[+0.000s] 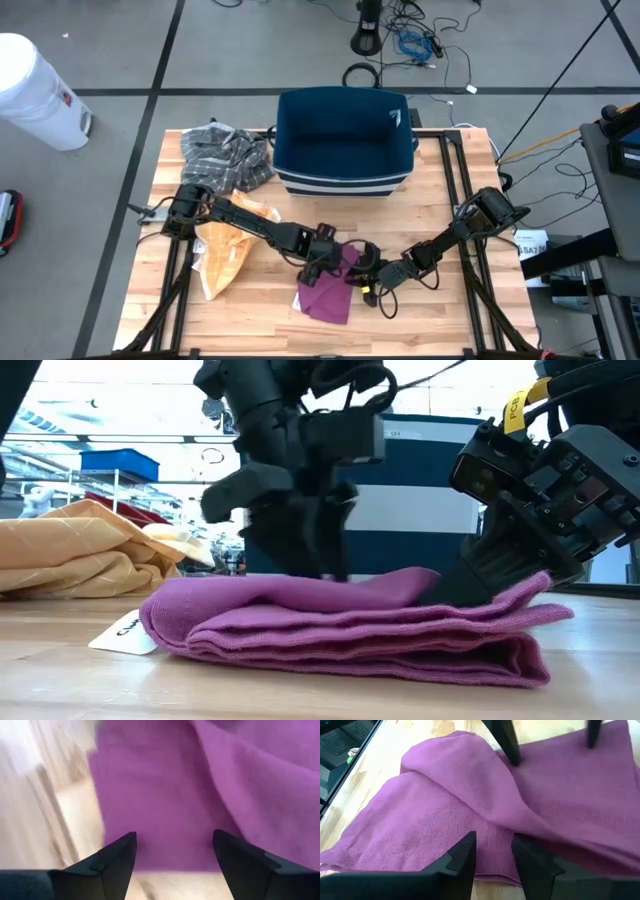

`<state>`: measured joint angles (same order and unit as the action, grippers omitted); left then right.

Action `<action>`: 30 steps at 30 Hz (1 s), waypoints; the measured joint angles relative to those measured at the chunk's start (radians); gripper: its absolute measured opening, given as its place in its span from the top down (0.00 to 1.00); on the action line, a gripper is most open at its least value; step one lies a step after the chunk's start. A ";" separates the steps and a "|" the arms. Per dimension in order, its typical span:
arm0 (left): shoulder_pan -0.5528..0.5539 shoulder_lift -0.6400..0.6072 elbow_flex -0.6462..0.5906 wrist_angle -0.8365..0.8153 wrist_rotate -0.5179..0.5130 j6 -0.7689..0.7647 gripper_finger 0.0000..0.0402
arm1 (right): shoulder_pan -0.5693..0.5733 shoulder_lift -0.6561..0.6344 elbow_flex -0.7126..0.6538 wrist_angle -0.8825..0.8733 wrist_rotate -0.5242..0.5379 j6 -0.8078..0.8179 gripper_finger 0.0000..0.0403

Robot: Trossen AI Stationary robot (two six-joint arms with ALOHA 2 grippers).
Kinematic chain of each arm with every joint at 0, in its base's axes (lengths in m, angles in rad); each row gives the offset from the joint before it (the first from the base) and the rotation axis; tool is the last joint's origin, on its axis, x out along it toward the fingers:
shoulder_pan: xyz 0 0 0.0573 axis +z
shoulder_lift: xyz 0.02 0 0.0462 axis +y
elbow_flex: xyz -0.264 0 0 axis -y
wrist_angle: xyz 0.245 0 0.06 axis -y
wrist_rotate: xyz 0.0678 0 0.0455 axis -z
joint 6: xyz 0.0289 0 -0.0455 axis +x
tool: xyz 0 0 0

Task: Fold towel
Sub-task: Fold the purple towel

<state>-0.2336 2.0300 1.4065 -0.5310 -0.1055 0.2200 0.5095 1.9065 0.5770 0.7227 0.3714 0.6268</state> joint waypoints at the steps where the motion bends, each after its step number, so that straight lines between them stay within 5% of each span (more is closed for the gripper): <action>1: 0.000 0.000 -0.002 0.001 0.005 -0.027 0.33 | 0.000 0.000 0.000 0.000 0.000 -0.005 0.70; 6: -0.003 -0.048 -0.054 0.086 0.012 -0.100 0.33 | 0.000 0.000 0.000 -0.001 -0.002 -0.026 0.70; 12: 0.013 -0.169 -0.228 0.398 0.012 -0.092 0.33 | 0.000 0.000 -0.001 -0.008 -0.003 -0.034 0.70; 17: 0.048 -0.312 -0.378 0.461 0.081 -0.130 0.33 | -0.002 0.000 -0.001 -0.008 -0.003 -0.040 0.70; 22: 0.032 -0.413 -0.560 0.538 0.245 -0.278 0.33 | -0.005 0.001 0.000 -0.004 -0.004 -0.046 0.70; 30: -0.091 -0.424 -0.791 0.816 0.248 -0.580 0.33 | -0.006 0.001 -0.001 -0.001 -0.003 -0.047 0.70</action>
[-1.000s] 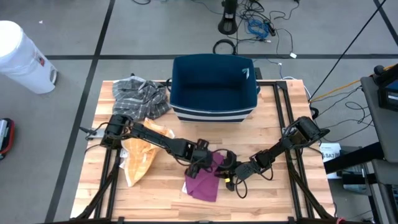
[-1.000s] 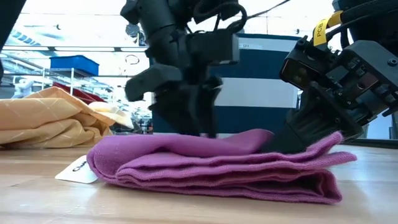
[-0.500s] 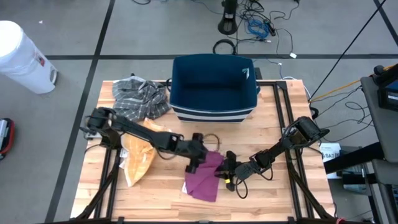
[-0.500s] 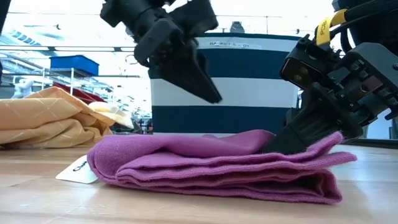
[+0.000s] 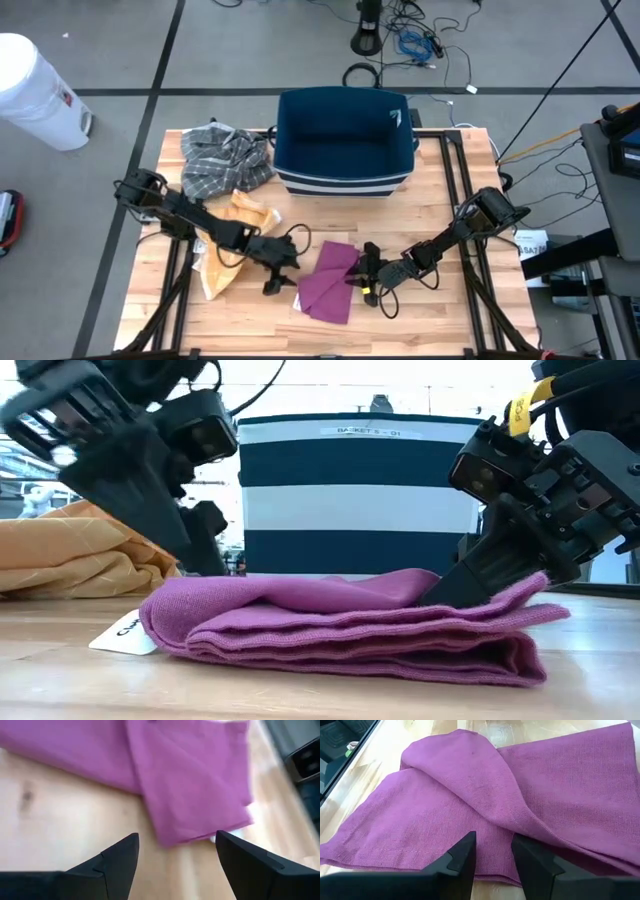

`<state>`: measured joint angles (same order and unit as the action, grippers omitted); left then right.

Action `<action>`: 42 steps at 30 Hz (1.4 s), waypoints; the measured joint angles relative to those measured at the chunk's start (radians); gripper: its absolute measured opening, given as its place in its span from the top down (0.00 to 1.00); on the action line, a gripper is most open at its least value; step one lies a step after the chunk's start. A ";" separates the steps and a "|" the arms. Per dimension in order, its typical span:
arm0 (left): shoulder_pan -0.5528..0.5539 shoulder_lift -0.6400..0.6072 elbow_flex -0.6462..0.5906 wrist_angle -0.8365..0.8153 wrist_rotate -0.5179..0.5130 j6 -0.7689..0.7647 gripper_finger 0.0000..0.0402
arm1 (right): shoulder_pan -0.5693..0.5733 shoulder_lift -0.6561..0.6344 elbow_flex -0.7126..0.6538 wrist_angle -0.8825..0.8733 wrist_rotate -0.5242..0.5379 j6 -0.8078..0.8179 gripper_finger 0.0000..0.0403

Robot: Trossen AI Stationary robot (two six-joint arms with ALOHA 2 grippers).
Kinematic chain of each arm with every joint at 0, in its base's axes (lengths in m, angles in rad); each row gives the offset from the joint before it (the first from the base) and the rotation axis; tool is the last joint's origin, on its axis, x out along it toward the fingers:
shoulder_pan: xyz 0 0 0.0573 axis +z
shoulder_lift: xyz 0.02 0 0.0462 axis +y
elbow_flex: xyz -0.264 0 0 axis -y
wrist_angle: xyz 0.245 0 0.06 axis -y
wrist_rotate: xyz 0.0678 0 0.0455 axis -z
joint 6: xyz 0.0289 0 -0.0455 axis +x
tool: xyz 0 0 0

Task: Fold towel
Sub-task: Fold the purple towel

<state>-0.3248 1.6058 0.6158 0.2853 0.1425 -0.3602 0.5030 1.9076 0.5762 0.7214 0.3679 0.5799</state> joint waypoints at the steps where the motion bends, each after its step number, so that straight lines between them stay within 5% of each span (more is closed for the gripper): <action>1: -0.013 0.000 -0.020 0.045 -0.004 -0.028 0.33 | 0.000 0.000 0.000 -0.001 0.000 0.001 0.70; 5: -0.045 0.005 -0.066 0.195 -0.035 -0.106 0.34 | 0.000 0.000 0.000 0.000 0.000 0.001 0.70; 17: -0.047 0.117 -0.076 0.279 -0.079 -0.176 0.41 | -0.011 0.000 0.000 0.006 0.002 0.008 0.70; 42: 0.035 0.178 -0.074 0.498 0.186 -0.215 0.47 | -0.021 -0.001 0.000 -0.002 0.032 0.010 0.70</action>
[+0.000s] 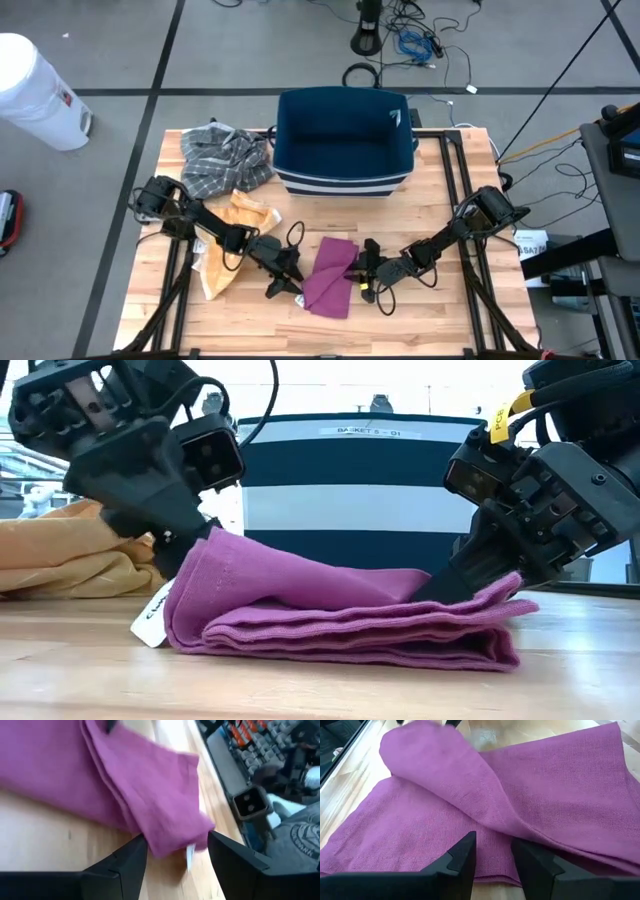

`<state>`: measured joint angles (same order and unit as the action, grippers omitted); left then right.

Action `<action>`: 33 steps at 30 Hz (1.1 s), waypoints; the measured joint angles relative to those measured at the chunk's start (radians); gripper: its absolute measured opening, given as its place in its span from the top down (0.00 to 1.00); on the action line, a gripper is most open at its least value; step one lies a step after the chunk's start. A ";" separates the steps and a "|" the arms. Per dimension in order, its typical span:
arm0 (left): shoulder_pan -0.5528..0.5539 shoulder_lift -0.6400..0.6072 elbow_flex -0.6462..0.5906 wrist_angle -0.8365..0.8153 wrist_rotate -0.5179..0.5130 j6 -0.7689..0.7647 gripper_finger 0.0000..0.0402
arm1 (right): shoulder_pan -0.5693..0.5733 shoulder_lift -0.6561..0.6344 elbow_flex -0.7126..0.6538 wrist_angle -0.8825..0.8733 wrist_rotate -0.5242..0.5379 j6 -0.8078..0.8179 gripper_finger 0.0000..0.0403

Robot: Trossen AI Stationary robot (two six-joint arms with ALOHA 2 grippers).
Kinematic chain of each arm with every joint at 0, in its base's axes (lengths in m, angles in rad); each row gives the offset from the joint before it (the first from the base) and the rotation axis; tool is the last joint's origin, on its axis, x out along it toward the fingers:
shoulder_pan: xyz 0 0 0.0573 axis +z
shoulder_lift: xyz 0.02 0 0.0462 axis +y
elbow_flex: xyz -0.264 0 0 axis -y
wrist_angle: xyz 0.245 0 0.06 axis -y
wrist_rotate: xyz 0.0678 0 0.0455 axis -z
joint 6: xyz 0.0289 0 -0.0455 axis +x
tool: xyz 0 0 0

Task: Fold towel
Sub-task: Fold the purple towel

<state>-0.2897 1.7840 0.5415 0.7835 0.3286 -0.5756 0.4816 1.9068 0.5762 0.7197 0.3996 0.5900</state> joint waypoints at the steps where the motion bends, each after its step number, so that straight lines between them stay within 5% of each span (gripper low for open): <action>1: 0.002 -0.005 0.000 0.011 0.000 0.002 0.47 | 0.000 0.000 0.000 0.000 -0.001 0.000 0.70; 7: -0.019 -0.010 0.051 0.023 0.018 0.021 0.47 | -0.001 0.000 0.000 -0.005 0.000 0.000 0.70; 14: -0.045 0.033 0.206 -0.237 -0.008 0.129 0.47 | -0.005 0.000 0.000 -0.004 -0.001 0.000 0.70; 23: -0.069 0.067 0.344 -0.230 0.017 0.244 0.47 | -0.009 0.000 0.000 0.003 -0.003 0.000 0.70; 33: -0.055 0.067 0.360 -0.391 0.018 0.280 0.47 | -0.008 -0.072 -0.003 -0.094 -0.013 -0.022 0.70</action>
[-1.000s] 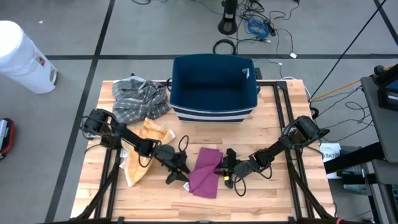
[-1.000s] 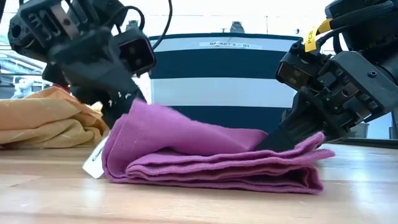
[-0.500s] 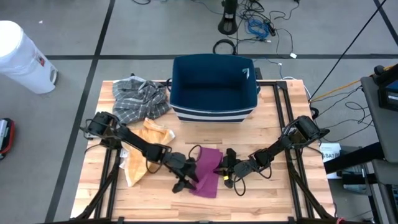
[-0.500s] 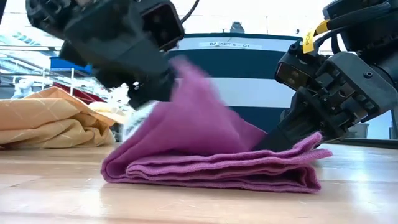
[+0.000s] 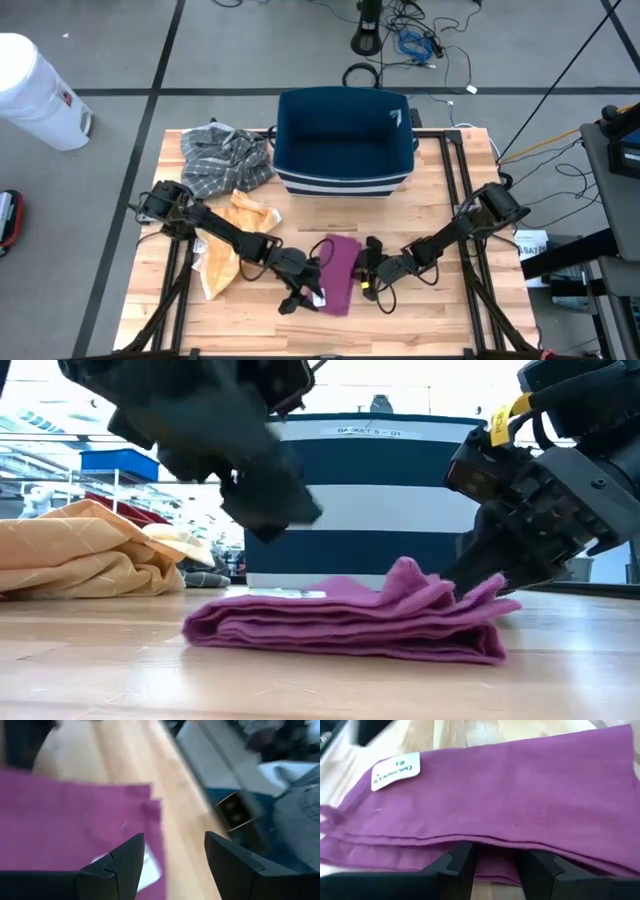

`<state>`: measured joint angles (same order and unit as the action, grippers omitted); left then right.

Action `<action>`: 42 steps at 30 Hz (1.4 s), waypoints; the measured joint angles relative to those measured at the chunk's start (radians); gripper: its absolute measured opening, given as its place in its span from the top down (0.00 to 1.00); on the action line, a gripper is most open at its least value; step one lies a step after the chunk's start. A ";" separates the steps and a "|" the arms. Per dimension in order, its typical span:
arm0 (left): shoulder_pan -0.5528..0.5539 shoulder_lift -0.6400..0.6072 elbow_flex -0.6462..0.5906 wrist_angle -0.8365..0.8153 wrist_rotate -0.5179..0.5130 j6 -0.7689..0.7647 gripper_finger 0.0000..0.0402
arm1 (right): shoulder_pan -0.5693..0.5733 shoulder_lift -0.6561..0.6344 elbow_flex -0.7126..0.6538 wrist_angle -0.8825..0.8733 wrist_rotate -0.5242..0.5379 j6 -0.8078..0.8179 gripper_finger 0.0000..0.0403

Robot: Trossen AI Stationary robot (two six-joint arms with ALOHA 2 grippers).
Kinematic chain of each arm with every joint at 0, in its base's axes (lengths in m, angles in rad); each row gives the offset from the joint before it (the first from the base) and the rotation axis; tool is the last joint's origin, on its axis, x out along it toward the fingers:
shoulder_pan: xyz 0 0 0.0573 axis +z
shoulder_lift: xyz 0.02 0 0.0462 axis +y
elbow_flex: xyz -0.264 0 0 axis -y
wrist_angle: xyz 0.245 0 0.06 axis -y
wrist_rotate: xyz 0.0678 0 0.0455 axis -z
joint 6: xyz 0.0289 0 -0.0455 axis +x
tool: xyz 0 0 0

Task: Fold towel
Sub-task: Fold the purple towel, then move the purple towel to the right of the table

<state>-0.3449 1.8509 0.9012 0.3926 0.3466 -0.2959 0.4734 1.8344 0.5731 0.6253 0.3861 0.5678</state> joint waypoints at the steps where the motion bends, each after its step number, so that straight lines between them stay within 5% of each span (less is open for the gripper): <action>1: 0.000 0.000 0.000 -0.030 -0.023 0.012 0.47 | 0.003 -0.019 0.000 -0.028 -0.004 0.002 0.70; 10: 0.025 0.000 -0.001 -0.099 -0.088 0.074 0.47 | 0.072 -0.227 0.000 -0.335 -0.157 0.164 0.70; 16: 0.045 0.000 -0.001 -0.103 -0.113 0.119 0.47 | 0.109 -0.276 0.002 -0.207 -0.074 0.065 0.70; 23: 0.060 -0.001 -0.001 -0.124 -0.129 0.193 0.47 | 0.063 -0.192 0.003 -0.116 -0.046 -0.022 0.70; 30: 0.065 -0.017 -0.001 -0.157 -0.220 0.339 0.47 | -0.002 -0.062 0.063 -0.010 -0.132 -0.179 0.70; 42: 0.115 -0.059 -0.002 -0.337 -0.231 0.388 0.47 | -0.126 0.078 0.288 -0.378 -0.228 -0.315 0.70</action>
<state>-0.2299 1.7916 0.8993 0.0553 0.1160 0.0921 0.3478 1.9128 0.8613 0.2470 0.1583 0.2531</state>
